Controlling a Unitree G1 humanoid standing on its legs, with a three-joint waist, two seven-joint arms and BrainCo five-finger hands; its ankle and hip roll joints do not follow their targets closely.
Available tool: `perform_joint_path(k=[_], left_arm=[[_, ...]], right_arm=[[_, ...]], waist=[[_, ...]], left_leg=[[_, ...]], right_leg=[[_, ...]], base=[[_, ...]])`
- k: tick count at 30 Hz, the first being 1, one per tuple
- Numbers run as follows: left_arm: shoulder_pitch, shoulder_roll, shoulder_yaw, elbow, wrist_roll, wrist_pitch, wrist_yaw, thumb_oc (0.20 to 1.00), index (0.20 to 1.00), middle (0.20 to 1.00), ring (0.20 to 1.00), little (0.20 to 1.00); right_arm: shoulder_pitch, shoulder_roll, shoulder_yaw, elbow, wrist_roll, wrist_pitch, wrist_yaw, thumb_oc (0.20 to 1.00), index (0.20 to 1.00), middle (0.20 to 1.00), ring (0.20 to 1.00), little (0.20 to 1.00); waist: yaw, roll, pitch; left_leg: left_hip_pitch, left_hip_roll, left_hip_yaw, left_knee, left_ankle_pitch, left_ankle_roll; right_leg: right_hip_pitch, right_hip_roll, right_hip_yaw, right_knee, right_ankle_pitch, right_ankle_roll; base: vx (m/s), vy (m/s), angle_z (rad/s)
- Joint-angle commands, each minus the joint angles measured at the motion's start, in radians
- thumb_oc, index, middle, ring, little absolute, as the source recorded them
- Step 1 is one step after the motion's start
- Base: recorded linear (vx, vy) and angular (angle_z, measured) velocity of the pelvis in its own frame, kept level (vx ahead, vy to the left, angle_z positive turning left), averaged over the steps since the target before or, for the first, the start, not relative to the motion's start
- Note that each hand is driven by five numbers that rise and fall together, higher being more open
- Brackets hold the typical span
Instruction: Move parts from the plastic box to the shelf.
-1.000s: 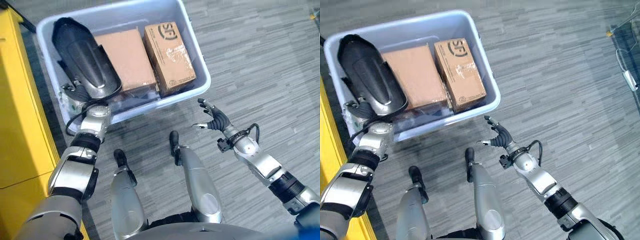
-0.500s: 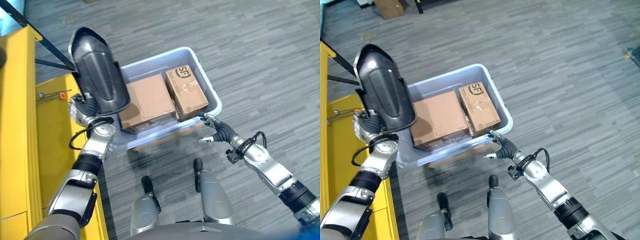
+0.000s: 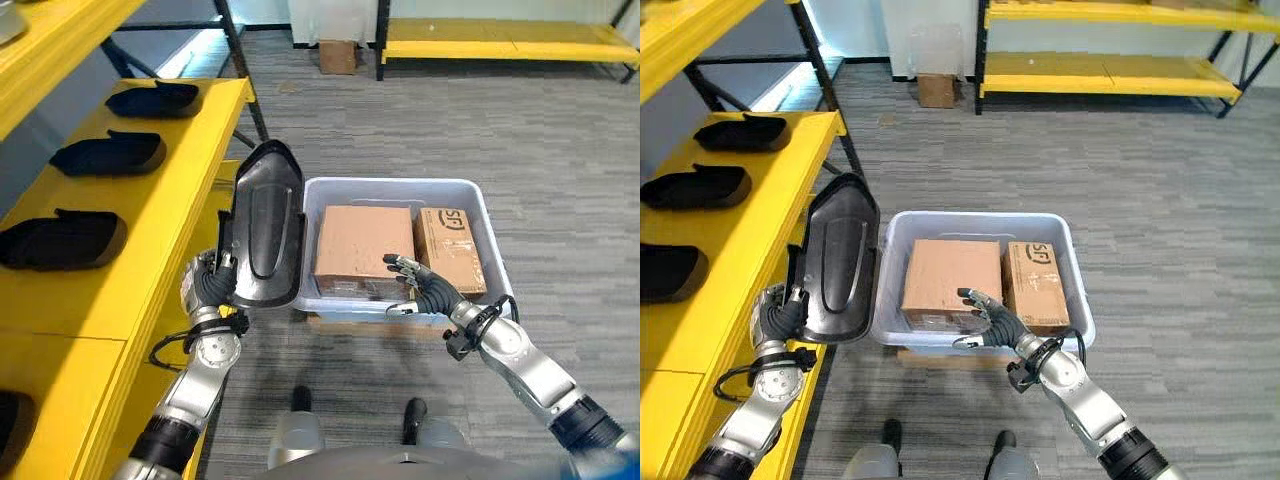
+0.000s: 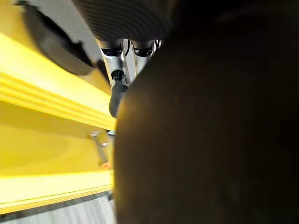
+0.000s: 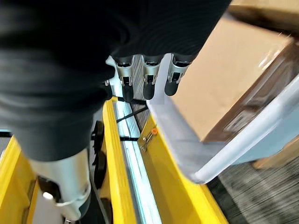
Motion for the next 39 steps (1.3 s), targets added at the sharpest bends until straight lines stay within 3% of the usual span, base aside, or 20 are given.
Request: perform_joint_path(k=[1, 11, 13, 14, 16, 17, 18, 21, 23, 25, 27, 32, 34, 39], left_arm=[[-0.051, 0.088, 0.090, -0.100, 0.036, -0.085, -0.030, 0.200, 0.200, 0.200, 0.200, 0.200], [0.010, 0.097, 0.147, -0.155, 0.081, -0.120, -0.153, 0.200, 0.200, 0.200, 0.200, 0.200], [0.012, 0.101, 0.156, -0.159, 0.072, -0.120, -0.167, 0.200, 0.200, 0.200, 0.200, 0.200], [0.016, 0.108, 0.161, -0.161, 0.072, -0.125, -0.167, 0.200, 0.200, 0.200, 0.200, 0.200], [0.006, 0.116, 0.153, -0.153, 0.082, -0.133, -0.175, 0.200, 0.200, 0.200, 0.200, 0.200], [-0.011, 0.114, 0.136, -0.139, 0.080, -0.136, -0.185, 0.200, 0.200, 0.200, 0.200, 0.200], [-0.042, 0.104, 0.097, -0.112, 0.095, -0.150, -0.201, 0.200, 0.200, 0.200, 0.200, 0.200], [-0.075, 0.080, 0.041, -0.083, 0.094, -0.167, -0.219, 0.200, 0.200, 0.200, 0.200, 0.200], [-0.078, 0.072, 0.023, -0.078, 0.102, -0.175, -0.207, 0.200, 0.200, 0.200, 0.200, 0.200], [-0.070, 0.070, 0.015, -0.075, 0.095, -0.183, -0.199, 0.200, 0.200, 0.200, 0.200, 0.200], [-0.058, 0.063, 0.021, -0.089, 0.090, -0.198, -0.210, 0.200, 0.200, 0.200, 0.200, 0.200], [-0.032, 0.063, 0.042, -0.124, 0.096, -0.218, -0.228, 0.200, 0.200, 0.200, 0.200, 0.200], [-0.029, 0.064, 0.048, -0.119, 0.084, -0.215, -0.240, 0.200, 0.200, 0.200, 0.200, 0.200], [-0.071, 0.050, 0.006, -0.096, 0.079, -0.200, -0.293, 0.200, 0.200, 0.200, 0.200, 0.200]], right_arm=[[-0.013, 0.024, -0.033, -0.089, 0.008, -0.023, 0.011, 1.000, 1.000, 1.000, 1.000, 1.000], [-0.033, 0.093, -0.065, -0.081, 0.020, -0.004, -0.033, 1.000, 1.000, 1.000, 1.000, 1.000], [-0.042, 0.116, -0.070, -0.065, 0.016, -0.007, -0.038, 1.000, 1.000, 1.000, 1.000, 1.000], [-0.053, 0.136, -0.065, -0.046, 0.011, -0.016, -0.043, 1.000, 1.000, 1.000, 1.000, 1.000], [-0.046, 0.152, -0.071, -0.027, 0.011, -0.031, -0.058, 1.000, 1.000, 1.000, 1.000, 1.000], [-0.037, 0.156, -0.073, -0.025, 0.014, -0.034, -0.078, 1.000, 1.000, 1.000, 1.000, 1.000], [-0.012, 0.157, -0.083, -0.036, 0.012, -0.028, -0.116, 1.000, 1.000, 1.000, 1.000, 1.000], [0.020, 0.140, -0.099, -0.062, 0.021, -0.006, -0.187, 1.000, 1.000, 1.000, 1.000, 1.000], [0.027, 0.139, -0.098, -0.061, 0.025, -0.012, -0.205, 1.000, 1.000, 1.000, 1.000, 1.000], [0.027, 0.145, -0.104, -0.036, 0.026, -0.032, -0.204, 1.000, 1.000, 1.000, 1.000, 1.000], [0.015, 0.146, -0.104, -0.018, 0.047, -0.045, -0.229, 1.000, 1.000, 1.000, 1.000, 1.000], [0.007, 0.165, -0.088, 0.003, 0.047, -0.079, -0.269, 1.000, 1.000, 1.000, 1.000, 1.000], [0.032, 0.165, -0.092, -0.005, 0.055, -0.079, -0.259, 1.000, 1.000, 1.000, 1.000, 1.000], [0.112, 0.163, -0.131, -0.011, 0.042, -0.083, -0.272, 1.000, 1.000, 1.000, 1.000, 1.000]], waist=[[0.024, -0.057, -0.008], [0.111, -0.087, -0.038], [0.128, -0.092, -0.042], [0.133, -0.096, -0.038], [0.129, -0.097, -0.047], [0.113, -0.100, -0.054], [0.081, -0.111, -0.062], [0.036, -0.116, -0.056], [0.019, -0.111, -0.046], [0.026, -0.111, -0.031], [0.048, -0.109, -0.012], [0.075, -0.092, 0.012], [0.061, -0.083, 0.010], [-0.025, -0.059, -0.023]], left_leg=[[-0.008, 0.035, 0.012, -0.013, -0.004, -0.049], [0.021, -0.027, -0.005, -0.075, 0.001, -0.017], [0.023, -0.045, 0.003, -0.077, -0.008, -0.006], [0.031, -0.055, 0.011, -0.078, -0.019, 0.004], [0.017, -0.069, -0.019, -0.080, -0.020, 0.023], [0.005, -0.087, -0.055, -0.079, -0.020, 0.036], [-0.012, -0.134, -0.117, -0.077, -0.020, 0.054], [-0.027, -0.199, -0.218, -0.068, -0.002, 0.065], [-0.031, -0.211, -0.235, -0.060, 0.001, 0.069], [-0.037, -0.224, -0.271, -0.063, 0.007, 0.072], [-0.051, -0.224, -0.288, -0.067, 0.021, 0.063], [-0.075, -0.209, -0.287, -0.061, 0.031, 0.049], [-0.062, -0.204, -0.255, -0.054, 0.020, 0.051], [-0.024, -0.163, -0.047, -0.041, -0.008, 0.045]], right_leg=[[0.149, -0.045, -0.028, -0.120, -0.021, 0.063], [0.214, -0.096, -0.138, -0.131, 0.025, 0.122], [0.205, -0.114, -0.167, -0.111, 0.063, 0.131], [0.173, -0.139, -0.168, -0.068, 0.116, 0.144], [0.172, -0.107, -0.119, -0.051, 0.083, 0.136], [0.161, -0.048, -0.045, -0.039, 0.040, 0.124], [0.130, 0.056, 0.066, -0.022, 0.002, 0.086], [0.088, 0.186, 0.198, -0.063, -0.031, 0.014], [0.083, 0.206, 0.232, -0.067, -0.037, 0.000], [0.087, 0.207, 0.249, -0.087, -0.029, -0.004], [0.093, 0.196, 0.225, -0.112, -0.018, -0.005], [0.090, 0.186, 0.176, -0.117, -0.028, -0.015], [0.098, 0.184, 0.140, -0.109, -0.041, -0.024], [0.110, 0.158, 0.084, -0.122, -0.031, -0.018]], base=[[-0.05, 0.244, 0.38], [-0.06, 0.173, 0.25], [-0.12, 0.107, 0.09], [-0.10, 0.045, 0.05], [-0.05, -0.010, 0.10], [0.04, -0.026, 0.26], [0.09, -0.018, 0.57], [0.09, 0.005, 1.85], [0.01, -0.013, 1.68], [-0.04, -0.084, 1.46], [-0.13, -0.148, 0.71], [-0.09, -0.083, 0.40], [0.02, -0.016, 0.28], [0.05, 0.075, 1.03]])
